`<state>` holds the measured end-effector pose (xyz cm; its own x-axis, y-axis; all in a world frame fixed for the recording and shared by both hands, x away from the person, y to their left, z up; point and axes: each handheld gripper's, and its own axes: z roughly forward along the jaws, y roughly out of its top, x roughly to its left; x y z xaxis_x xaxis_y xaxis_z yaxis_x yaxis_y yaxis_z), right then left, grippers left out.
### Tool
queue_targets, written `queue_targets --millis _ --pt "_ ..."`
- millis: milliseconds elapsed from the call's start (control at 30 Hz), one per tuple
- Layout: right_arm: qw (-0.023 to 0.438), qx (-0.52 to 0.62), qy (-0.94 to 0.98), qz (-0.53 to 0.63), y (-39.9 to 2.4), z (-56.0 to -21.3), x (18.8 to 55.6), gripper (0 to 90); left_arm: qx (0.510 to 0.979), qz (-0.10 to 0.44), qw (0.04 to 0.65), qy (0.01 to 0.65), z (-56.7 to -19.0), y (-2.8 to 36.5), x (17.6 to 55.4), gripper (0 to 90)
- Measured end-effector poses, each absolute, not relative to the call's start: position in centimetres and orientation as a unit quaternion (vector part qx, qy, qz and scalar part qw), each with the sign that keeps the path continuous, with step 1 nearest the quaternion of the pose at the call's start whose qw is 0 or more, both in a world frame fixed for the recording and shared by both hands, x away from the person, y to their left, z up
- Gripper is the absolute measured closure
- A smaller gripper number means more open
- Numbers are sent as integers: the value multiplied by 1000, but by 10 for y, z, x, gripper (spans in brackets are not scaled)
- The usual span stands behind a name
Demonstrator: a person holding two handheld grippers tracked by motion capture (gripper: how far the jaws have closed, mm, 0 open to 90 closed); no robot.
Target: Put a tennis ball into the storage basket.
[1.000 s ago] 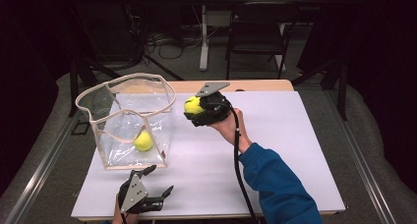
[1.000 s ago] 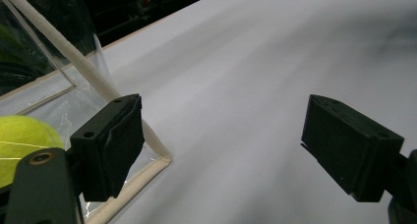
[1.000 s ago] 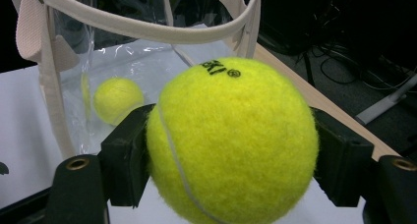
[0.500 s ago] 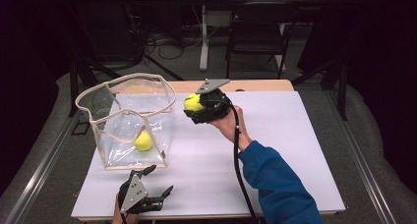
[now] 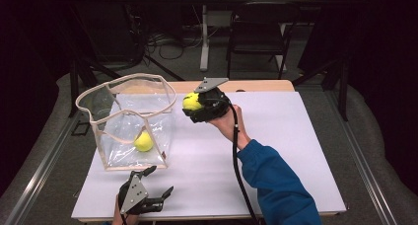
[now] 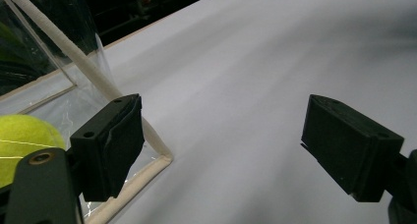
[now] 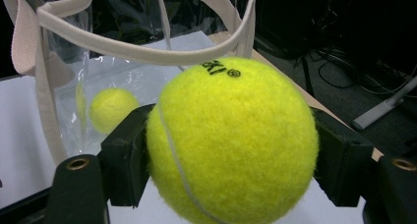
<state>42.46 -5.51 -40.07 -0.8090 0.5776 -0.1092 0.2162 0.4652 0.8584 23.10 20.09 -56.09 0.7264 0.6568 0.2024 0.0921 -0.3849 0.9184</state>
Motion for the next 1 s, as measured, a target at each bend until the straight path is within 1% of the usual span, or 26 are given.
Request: queue_targets --millis 1000 --pt "204 229 828 469 -49 -388 425 262 782 281 501 240 -561 201 231 161"
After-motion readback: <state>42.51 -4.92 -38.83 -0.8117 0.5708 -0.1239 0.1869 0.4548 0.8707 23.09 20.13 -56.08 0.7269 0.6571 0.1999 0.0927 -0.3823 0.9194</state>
